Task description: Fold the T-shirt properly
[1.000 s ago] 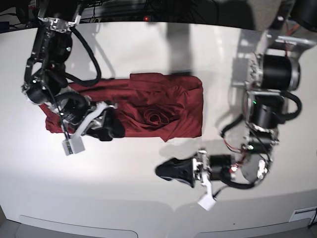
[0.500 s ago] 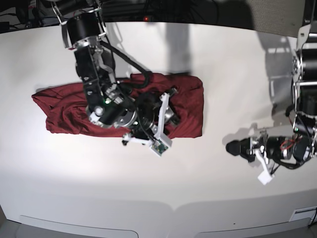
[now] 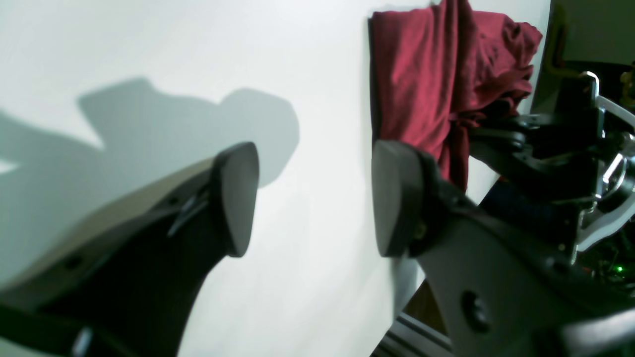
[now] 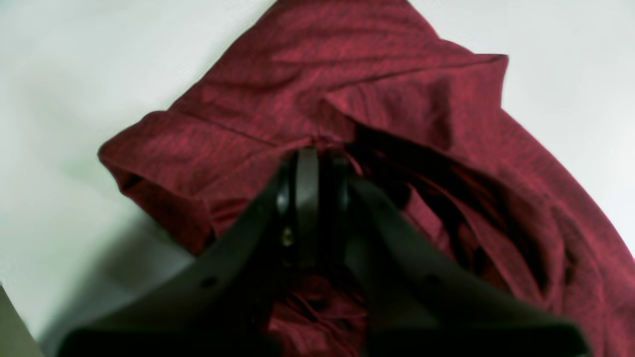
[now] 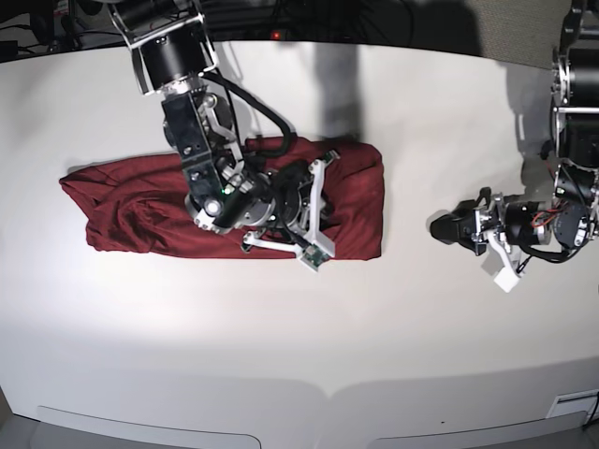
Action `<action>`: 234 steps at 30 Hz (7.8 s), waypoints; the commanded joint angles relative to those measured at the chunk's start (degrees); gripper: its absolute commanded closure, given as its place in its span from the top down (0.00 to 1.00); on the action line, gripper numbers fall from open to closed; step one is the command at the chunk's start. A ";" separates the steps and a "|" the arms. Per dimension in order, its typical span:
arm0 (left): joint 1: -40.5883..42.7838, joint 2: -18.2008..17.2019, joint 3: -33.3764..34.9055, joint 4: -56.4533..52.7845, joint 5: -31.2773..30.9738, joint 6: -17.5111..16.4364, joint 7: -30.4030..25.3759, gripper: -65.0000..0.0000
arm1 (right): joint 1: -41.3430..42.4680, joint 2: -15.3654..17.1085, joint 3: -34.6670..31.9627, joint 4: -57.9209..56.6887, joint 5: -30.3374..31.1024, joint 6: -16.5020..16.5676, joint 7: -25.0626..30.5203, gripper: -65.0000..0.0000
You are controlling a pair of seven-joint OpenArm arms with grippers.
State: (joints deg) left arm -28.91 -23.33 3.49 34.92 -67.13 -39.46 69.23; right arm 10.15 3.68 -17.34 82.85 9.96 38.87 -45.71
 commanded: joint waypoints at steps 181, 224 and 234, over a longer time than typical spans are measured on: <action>18.29 1.55 10.16 35.15 50.86 5.64 -31.47 0.54 | -4.63 15.26 51.41 4.81 24.48 1.13 -7.43 0.55; 18.43 5.51 10.16 35.15 49.53 5.60 -29.81 0.54 | 3.06 18.51 45.79 -18.45 13.18 0.92 11.28 0.55; 18.45 5.53 10.16 35.15 49.51 5.60 -29.83 0.54 | 3.21 17.90 45.79 -28.55 23.28 0.59 4.26 0.55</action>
State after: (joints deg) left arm -10.48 -17.72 13.50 70.08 -18.09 -33.54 36.32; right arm 12.43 21.10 28.45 53.82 33.47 39.31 -40.69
